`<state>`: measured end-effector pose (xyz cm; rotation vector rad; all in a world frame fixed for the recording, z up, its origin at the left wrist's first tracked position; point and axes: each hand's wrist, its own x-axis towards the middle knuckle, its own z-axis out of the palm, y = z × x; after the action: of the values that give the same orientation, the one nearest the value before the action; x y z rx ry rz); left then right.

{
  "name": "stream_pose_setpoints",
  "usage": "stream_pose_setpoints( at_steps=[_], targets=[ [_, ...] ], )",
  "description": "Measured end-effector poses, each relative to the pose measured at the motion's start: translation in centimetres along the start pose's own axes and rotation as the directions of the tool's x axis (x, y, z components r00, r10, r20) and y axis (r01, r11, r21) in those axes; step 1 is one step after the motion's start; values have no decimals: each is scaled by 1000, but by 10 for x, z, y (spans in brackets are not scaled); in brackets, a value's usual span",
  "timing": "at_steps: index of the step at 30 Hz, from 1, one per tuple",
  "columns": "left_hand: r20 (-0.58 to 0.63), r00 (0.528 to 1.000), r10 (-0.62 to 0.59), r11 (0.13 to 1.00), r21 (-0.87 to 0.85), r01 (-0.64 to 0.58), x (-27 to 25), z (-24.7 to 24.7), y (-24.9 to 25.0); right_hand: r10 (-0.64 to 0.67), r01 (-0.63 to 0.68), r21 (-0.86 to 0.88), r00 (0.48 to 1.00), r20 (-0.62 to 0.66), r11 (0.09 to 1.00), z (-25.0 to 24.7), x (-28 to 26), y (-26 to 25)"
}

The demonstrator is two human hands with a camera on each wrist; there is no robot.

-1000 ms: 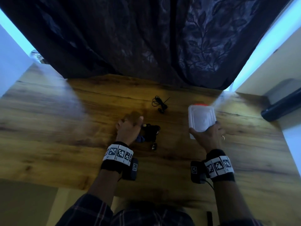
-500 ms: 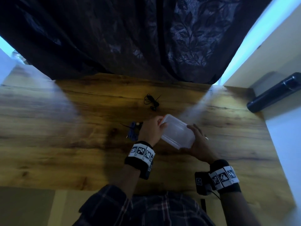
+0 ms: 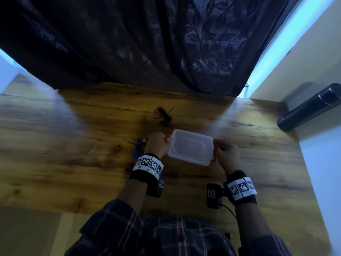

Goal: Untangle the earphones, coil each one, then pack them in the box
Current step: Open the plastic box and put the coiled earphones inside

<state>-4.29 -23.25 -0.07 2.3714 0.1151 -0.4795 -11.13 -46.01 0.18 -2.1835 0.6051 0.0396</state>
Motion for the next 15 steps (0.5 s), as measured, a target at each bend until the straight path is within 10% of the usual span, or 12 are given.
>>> stream_pose_setpoints(
  at_steps=[4, 9, 15],
  targets=[
    [-9, 998, -70, 990, -121, 68, -4, -3, 6, -122, 133, -146, 989, 84, 980, -5, 14, -3],
    [-5, 997, -81, 991, -109, 80, -8, -3, 10, -318, 582, -380, 762, 565, 719, 11, 21, -12],
    [-57, 996, -74, 997, 32, 76, -12, 2, 9, -304, 363, -34, 823, 480, 931, -27, 51, -26]
  ],
)
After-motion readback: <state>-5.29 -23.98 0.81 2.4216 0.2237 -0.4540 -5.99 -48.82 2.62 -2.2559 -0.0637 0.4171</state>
